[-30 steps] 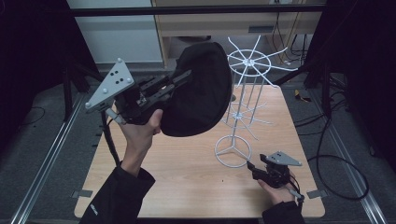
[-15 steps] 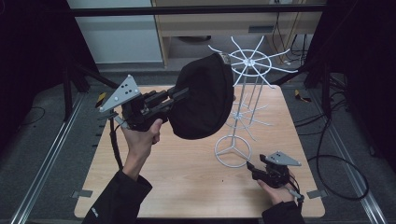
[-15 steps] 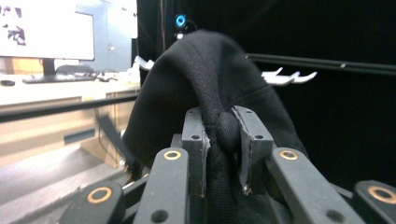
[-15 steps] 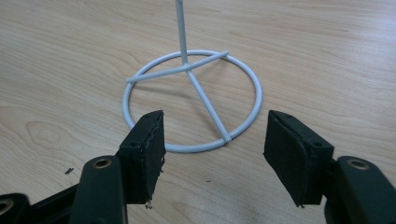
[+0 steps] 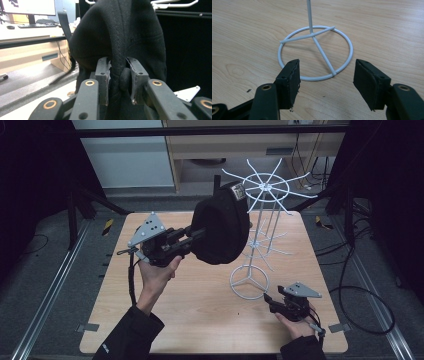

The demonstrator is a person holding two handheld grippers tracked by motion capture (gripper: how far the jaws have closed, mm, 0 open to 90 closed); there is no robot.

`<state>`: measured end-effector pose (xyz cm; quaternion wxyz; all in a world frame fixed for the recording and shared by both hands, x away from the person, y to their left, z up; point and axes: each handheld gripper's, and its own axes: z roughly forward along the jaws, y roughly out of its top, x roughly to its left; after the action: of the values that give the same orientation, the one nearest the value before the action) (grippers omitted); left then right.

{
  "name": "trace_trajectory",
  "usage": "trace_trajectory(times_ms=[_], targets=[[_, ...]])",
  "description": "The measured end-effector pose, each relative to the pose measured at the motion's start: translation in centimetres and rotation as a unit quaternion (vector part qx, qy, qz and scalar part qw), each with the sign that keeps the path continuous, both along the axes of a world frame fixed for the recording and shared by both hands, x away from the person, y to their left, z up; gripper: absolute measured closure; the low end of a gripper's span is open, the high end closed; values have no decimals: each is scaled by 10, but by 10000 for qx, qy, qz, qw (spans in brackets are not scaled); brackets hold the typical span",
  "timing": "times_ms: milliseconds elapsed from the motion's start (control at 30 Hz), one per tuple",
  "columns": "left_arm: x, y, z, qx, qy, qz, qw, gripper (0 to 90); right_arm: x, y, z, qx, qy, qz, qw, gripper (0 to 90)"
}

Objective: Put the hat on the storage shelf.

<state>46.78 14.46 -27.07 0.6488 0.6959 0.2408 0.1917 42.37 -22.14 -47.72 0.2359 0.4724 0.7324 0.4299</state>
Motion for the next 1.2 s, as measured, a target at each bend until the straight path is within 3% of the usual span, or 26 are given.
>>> trace_trajectory(times_ms=[167, 333, 433, 633, 800, 933, 1000, 1200], targets=[[0, -2, -4, 110, -40, 62, 9999, 620, 0, 0, 0, -3, -2, -1, 10000, 381], [-5, 7, -7, 88, -86, 140, 9998, 519, 0, 0, 0, 6, -5, -6, 10000, 381], [-10, 16, -10, 104, -109, 228, 9996, 427, 0, 0, 0, 4, -6, -13, 10000, 381], [-21, 40, -19, 130, -131, 467, 9987, 350, 0, -1, 0, 0, -6, -25, 10000, 379], [-33, 64, -36, 241, -17, 790, 9966, 323, -1, -2, 0, 4, -13, -41, 10000, 374], [-40, 85, -62, 484, 206, 1186, 9915, 300, -1, -2, -1, 15, -18, -61, 10000, 361], [-42, 95, -78, 586, 418, 1370, 9880, 290, -1, -2, -1, 38, -13, -91, 10000, 351], [-45, 120, -129, 883, 1049, 1784, 9744, 275, -1, -4, -2, 5, -39, -132, 9999, 323]])
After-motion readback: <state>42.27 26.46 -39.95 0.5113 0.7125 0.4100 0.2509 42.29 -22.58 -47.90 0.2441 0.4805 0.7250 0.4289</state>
